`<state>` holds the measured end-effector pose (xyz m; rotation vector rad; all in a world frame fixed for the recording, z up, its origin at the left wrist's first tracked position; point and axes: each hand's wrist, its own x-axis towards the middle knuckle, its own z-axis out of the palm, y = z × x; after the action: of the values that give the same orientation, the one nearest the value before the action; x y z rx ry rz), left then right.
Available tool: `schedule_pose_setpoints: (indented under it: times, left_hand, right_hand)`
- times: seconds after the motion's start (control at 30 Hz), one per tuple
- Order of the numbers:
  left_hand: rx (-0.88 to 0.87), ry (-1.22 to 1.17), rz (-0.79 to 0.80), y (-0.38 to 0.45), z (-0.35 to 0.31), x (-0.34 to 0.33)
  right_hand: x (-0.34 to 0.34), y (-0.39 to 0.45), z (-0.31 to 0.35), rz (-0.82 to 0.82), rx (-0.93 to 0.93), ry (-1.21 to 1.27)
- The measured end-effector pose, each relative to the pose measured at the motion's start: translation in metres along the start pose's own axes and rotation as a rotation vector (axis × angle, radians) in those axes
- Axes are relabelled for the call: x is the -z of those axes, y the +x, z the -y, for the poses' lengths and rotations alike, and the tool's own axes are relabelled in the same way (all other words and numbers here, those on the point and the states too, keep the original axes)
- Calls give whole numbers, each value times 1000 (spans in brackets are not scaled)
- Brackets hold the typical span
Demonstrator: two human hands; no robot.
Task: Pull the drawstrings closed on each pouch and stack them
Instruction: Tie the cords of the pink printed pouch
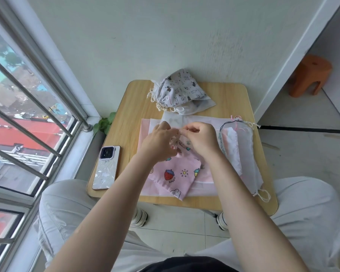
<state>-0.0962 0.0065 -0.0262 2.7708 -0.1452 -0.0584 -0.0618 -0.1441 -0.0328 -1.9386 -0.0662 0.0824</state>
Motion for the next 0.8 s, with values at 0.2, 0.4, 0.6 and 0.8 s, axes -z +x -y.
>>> schedule_pose_setpoints:
  times: [0.2,0.4,0.6,0.8]
  left_hand:
    - [205,-157,-68,37,2,9]
    - [396,-323,-38,78,12,19]
    - [712,-1126,-227,119,11,42]
    - [791,-1524,-181,140,28,30]
  right_hand:
    - [26,22,2,293,-156,-240]
    - [38,69,-20,296,-227,-644]
    - [44,136,29,-77,-55,-592]
    - [30,154,59,89,165,-395]
